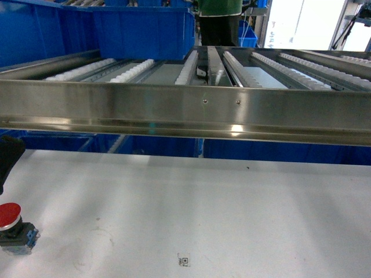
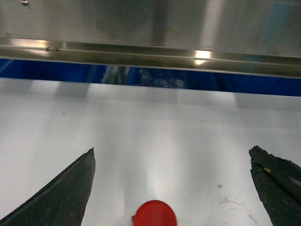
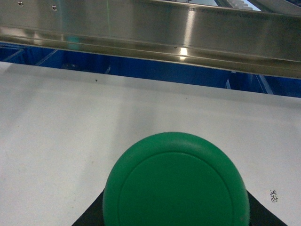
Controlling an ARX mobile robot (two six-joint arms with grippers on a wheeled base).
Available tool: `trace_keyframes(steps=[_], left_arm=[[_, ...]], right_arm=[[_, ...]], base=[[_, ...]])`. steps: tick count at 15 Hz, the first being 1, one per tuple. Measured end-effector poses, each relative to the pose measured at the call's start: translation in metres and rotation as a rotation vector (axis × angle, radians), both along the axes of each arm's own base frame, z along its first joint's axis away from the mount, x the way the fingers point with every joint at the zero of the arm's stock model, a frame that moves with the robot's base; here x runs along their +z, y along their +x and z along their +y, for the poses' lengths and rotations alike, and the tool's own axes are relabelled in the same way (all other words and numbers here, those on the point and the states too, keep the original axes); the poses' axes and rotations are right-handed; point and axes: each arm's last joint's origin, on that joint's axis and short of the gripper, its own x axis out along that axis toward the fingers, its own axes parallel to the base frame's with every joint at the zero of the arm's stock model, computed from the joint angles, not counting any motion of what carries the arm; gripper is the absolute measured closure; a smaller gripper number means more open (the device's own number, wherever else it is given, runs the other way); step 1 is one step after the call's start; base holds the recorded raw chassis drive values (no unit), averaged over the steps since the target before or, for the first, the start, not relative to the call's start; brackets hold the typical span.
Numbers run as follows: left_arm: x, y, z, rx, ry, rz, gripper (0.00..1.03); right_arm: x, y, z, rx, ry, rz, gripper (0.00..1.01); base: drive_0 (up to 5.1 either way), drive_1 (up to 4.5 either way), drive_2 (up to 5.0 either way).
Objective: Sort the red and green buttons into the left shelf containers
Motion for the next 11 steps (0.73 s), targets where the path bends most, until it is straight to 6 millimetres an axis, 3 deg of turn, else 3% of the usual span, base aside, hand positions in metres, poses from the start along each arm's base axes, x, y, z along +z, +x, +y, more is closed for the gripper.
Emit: trace_keyframes(steps=[6, 11], left_arm=[[-0.031, 0.015, -0.012, 0.007, 0.052, 0.134, 0.05], [-0.067, 0.016, -0.003, 0.056, 0.02, 0.28, 0.05]], right_arm=[[0.0, 0.0, 0.0, 0.0, 0.0, -0.001, 0.67], [0.0, 0.0, 0.0, 0.0, 0.0, -0.001, 0.67]], base=[[0.0, 0.0, 0.0], [0.0, 0.0, 0.0]])
